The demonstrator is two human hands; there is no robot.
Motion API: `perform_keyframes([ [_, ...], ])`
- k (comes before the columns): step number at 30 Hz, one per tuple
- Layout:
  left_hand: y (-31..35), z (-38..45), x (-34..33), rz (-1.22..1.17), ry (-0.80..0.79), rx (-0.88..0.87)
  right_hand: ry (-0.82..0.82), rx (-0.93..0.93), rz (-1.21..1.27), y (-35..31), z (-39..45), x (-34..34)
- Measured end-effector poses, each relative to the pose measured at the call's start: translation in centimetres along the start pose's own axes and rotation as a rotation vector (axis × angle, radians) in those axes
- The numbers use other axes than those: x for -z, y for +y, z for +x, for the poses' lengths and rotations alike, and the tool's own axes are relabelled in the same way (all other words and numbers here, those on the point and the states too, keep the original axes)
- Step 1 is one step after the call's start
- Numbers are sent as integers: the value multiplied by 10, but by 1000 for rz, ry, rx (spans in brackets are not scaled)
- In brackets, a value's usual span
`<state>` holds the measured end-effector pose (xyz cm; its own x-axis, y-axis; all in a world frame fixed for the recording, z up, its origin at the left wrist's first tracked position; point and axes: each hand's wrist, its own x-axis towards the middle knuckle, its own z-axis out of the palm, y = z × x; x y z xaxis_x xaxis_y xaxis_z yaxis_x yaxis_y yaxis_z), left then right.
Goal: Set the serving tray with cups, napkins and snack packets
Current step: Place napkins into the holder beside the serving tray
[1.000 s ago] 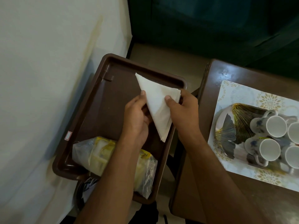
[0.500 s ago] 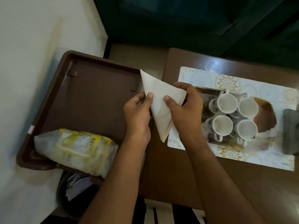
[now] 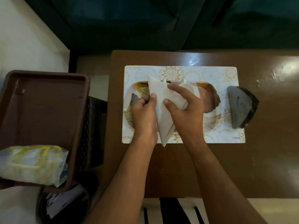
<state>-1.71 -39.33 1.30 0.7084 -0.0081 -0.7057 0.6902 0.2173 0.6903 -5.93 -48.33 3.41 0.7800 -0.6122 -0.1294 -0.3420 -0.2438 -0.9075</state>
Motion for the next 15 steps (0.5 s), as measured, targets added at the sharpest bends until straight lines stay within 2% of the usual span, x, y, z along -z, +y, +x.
perform_keyframes([
  [9, -43, -31, -87, 140, -168, -67, 177, -28, -123, 33, 22, 86],
  [15, -74, -53, -132, 185, -291, 18, 248, -32, -275, 46, 36, 134],
])
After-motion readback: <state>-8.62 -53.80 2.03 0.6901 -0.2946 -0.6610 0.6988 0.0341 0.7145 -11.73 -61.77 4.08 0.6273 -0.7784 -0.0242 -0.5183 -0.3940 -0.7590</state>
